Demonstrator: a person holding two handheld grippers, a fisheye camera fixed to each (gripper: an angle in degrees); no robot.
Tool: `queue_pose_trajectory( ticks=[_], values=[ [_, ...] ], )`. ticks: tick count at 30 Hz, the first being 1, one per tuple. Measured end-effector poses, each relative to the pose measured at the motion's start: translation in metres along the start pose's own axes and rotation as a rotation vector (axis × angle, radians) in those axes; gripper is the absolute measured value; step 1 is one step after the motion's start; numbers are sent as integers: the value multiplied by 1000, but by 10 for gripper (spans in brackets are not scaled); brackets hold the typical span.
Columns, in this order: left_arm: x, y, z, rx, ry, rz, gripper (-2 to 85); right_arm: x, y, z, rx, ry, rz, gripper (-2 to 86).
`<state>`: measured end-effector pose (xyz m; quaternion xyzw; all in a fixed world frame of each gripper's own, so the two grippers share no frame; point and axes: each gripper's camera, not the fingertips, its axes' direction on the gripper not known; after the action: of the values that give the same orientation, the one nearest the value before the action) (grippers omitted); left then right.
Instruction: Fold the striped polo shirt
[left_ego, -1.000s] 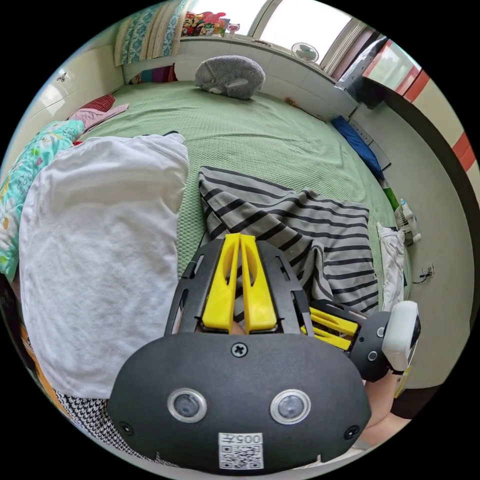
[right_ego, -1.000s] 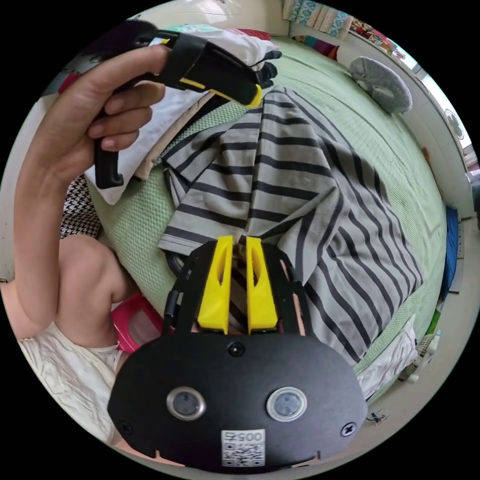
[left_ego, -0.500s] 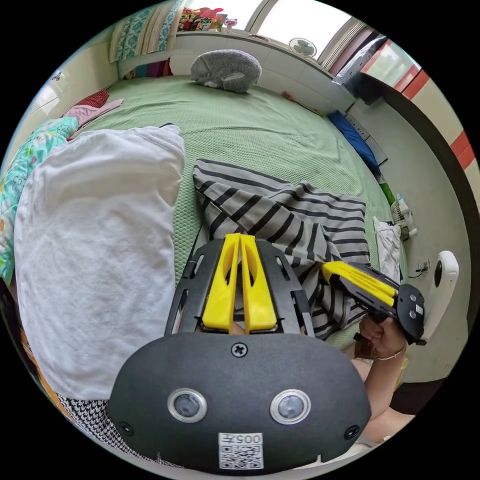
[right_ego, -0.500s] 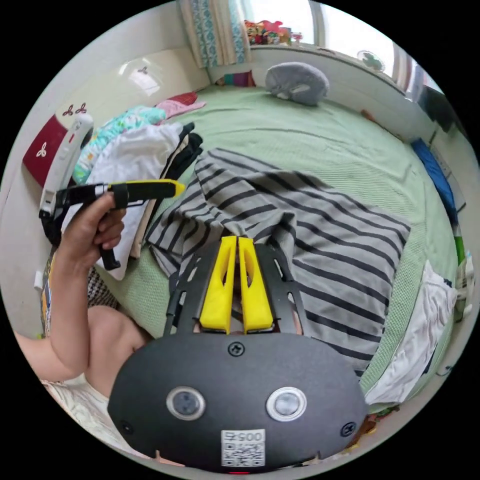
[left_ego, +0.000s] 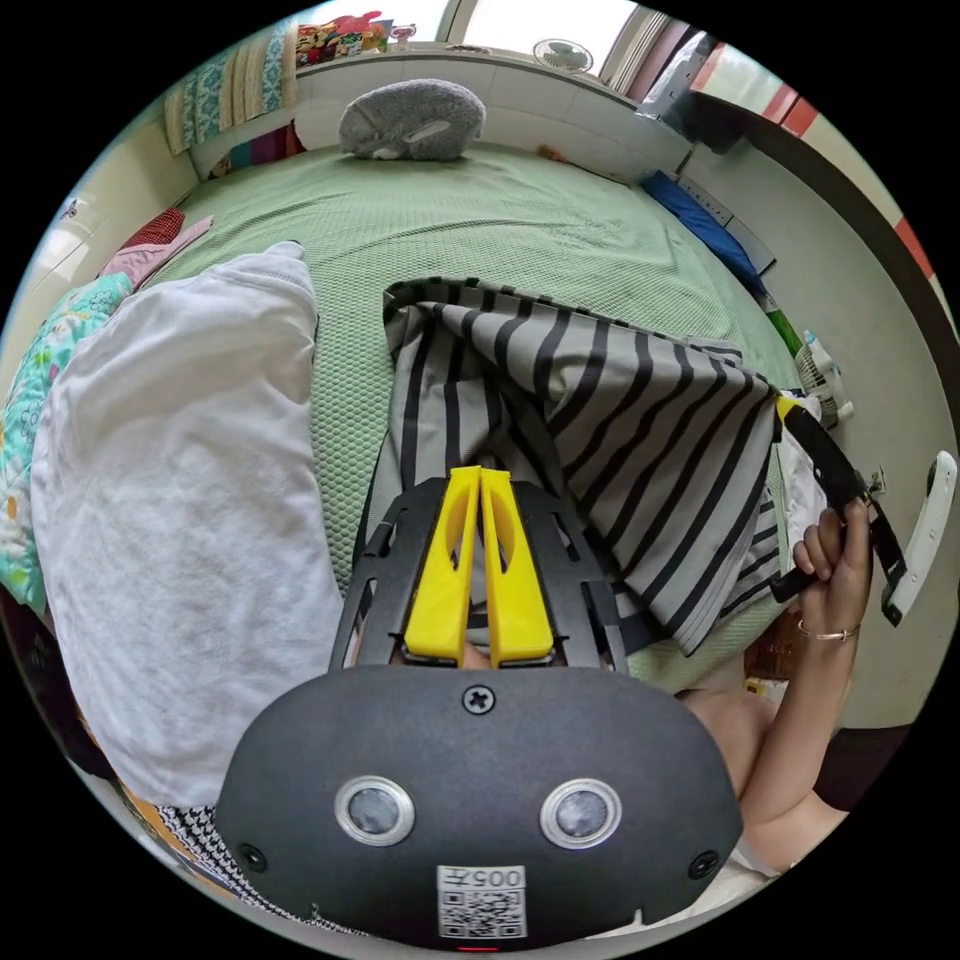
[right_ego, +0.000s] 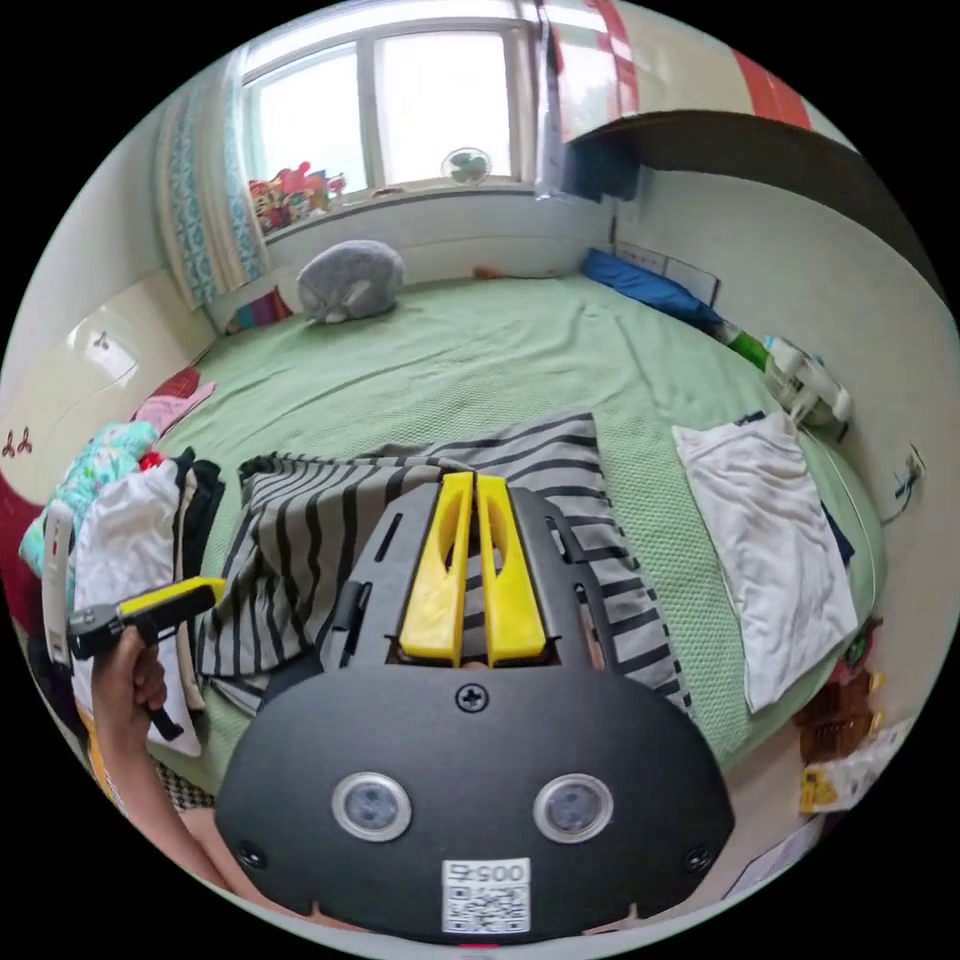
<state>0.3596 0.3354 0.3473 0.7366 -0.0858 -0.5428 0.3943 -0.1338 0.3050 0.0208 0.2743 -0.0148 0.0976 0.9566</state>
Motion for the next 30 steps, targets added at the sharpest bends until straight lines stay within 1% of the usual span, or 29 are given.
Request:
queue_pose_trajectory(
  ticks=[3,5,7,10,15,18,25,27,30],
  values=[
    [5,-3,5,-13,-9,7,-7,10,-6,12,-96,-48,22,7],
    [8,-4,8,-19,-4,8,-7,7,-10,15,-151,-93,-24,34],
    [10,-6,10,-21,8,10,-7,-2,-12,13,-205,-164,-146,77],
    [13,-7,11,-21,13,-1,-7,-6,-11,11,-282,-215,-225,107],
    [21,-10,15,-28,20,11,-7,-2,-11,29,-451,-251,-279,139],
    [29,-12,18,-36,-7,25,-7,-1,-13,46,-550,-232,-305,143],
    [43,-17,24,-37,-13,34,-7,-3,-13,66,-687,-206,-379,125],
    [46,-18,24,-36,-6,38,-7,-5,-14,70,-699,-209,-388,112],
    [52,-20,26,-34,3,47,-7,-11,-18,67,-681,-268,-400,94]
  ],
)
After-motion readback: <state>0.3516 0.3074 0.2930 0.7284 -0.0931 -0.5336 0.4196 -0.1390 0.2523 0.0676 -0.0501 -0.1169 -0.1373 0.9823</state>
